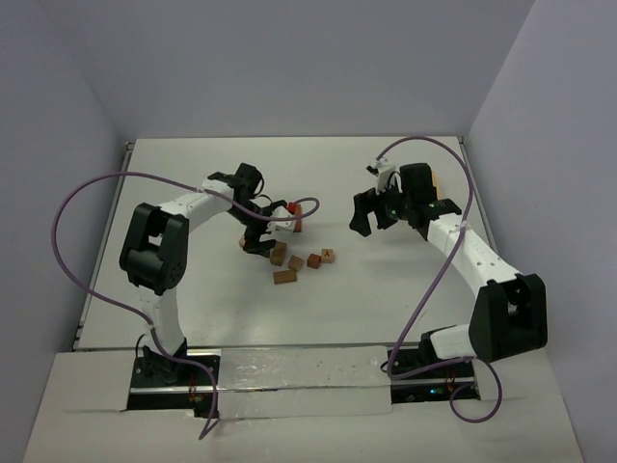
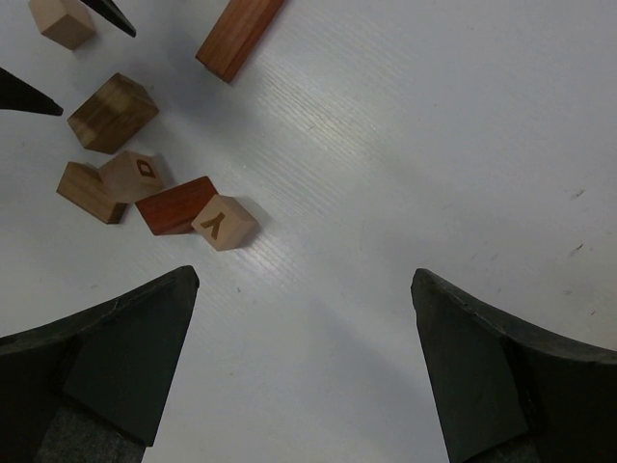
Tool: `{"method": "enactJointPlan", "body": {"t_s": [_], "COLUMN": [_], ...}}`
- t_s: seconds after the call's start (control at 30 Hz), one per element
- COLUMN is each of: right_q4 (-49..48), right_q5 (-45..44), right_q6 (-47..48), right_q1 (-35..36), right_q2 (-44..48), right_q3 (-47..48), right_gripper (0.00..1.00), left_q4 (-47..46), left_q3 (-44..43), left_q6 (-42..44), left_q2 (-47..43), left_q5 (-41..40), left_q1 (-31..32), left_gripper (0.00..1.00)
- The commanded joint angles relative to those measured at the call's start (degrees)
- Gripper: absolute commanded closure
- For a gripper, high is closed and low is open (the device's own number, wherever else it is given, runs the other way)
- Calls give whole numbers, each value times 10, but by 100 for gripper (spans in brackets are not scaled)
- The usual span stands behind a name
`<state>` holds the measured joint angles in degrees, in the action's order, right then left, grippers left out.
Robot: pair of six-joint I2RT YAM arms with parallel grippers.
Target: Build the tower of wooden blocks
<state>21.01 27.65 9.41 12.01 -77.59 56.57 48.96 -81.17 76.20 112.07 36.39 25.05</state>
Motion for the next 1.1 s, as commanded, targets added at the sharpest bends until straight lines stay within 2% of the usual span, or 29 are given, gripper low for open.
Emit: {"method": "enactJointPlan", "body": {"t_s": [0.0,0.5,0.67,0.8,1.07], "right_q4": [-20,-31,-36,-37,-41], "right_q5": [-3,-8,-2,-5,-3], "right_q6": [13,12,8,11,12], "right_q1": [4,4,3,5,4], "right_q2": [25,24,25,24,23], "right_q3": [-9,-14,-21,-21,-23], "right_gripper": [0,0,0,0,0], "left_q4": [-8,-28,-33,-46,-66], "left_q3": [-7,27,30,45,53], "left_q6": [24,-9,-25,-28,-40], "left_q2": [1,-3,3,0,-13], "left_q5": [18,11,4,-4,-3], "left_q1": [14,41,41,40,40], "left_gripper": [5,5,15,18,35]}}
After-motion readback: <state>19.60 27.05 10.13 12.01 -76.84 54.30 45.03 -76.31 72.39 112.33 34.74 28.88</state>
